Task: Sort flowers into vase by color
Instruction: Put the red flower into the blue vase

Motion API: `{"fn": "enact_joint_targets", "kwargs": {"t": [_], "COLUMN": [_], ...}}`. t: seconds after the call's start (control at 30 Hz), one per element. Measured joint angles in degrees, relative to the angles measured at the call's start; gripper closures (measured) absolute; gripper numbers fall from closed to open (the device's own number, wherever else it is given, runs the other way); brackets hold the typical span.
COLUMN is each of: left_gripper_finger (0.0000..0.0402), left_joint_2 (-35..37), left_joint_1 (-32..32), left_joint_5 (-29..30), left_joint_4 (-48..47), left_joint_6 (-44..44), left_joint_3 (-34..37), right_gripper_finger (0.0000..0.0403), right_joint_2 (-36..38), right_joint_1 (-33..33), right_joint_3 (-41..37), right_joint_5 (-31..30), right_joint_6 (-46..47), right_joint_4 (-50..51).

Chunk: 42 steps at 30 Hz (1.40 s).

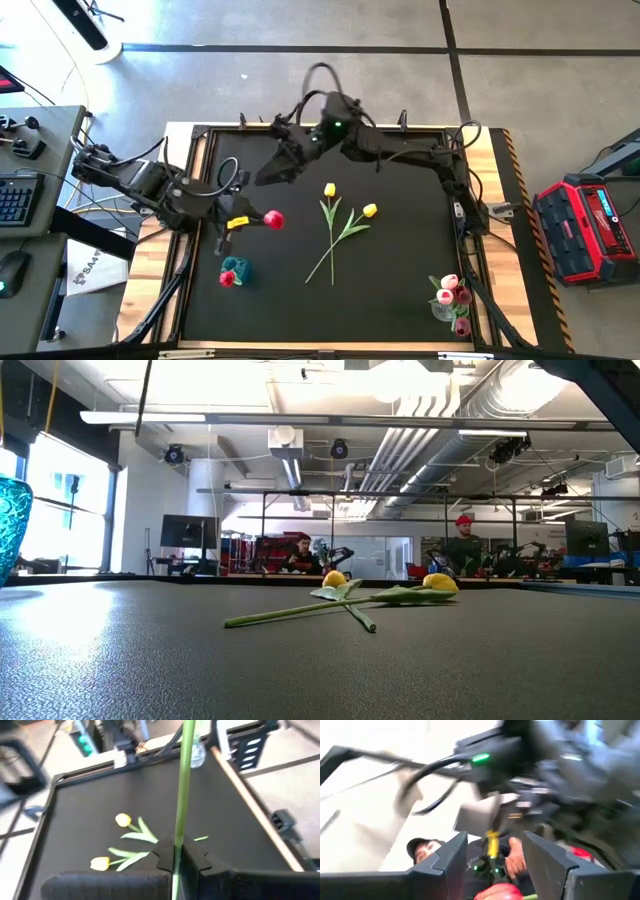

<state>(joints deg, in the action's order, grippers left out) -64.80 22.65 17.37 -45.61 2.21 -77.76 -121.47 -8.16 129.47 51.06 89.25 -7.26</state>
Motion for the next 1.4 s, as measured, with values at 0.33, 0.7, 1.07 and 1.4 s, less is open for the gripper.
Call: {"fn": "enact_joint_targets", "kwargs": {"t": [0.33, 0.7, 1.07, 1.4], "left_gripper_finger": [0.0401, 0.0401, 0.0401, 0.0401], "left_joint_2": [0.75, 3.50, 12.84, 12.65], "left_joint_1": [-0.21, -3.84, -3.47, -0.56], "left_joint_5": [-1.87, -1.80, -1.02, -2.36], "left_joint_4": [8.34, 11.06, 8.19, 5.04], "left_joint_6": [2.96, -2.67, -8.15, -6.28], "left_joint_3": [-3.67, -3.93, -3.93, -3.91], "right_gripper_finger": [0.0226, 0.0226, 0.0226, 0.0226], "right_joint_2": [0.07, 0.07, 0.05, 0.04], "right_joint_1": [5.08, 11.01, 11.16, 12.44], "right_joint_3": [0.01, 0.02, 0.05, 0.09], "right_joint_5": [0.67, 0.55, -29.73, -42.38], "right_joint_6": [-16.41, -47.05, -67.21, -77.74], "right_joint_4": [-29.64, -24.64, -8.58, -5.00]}}
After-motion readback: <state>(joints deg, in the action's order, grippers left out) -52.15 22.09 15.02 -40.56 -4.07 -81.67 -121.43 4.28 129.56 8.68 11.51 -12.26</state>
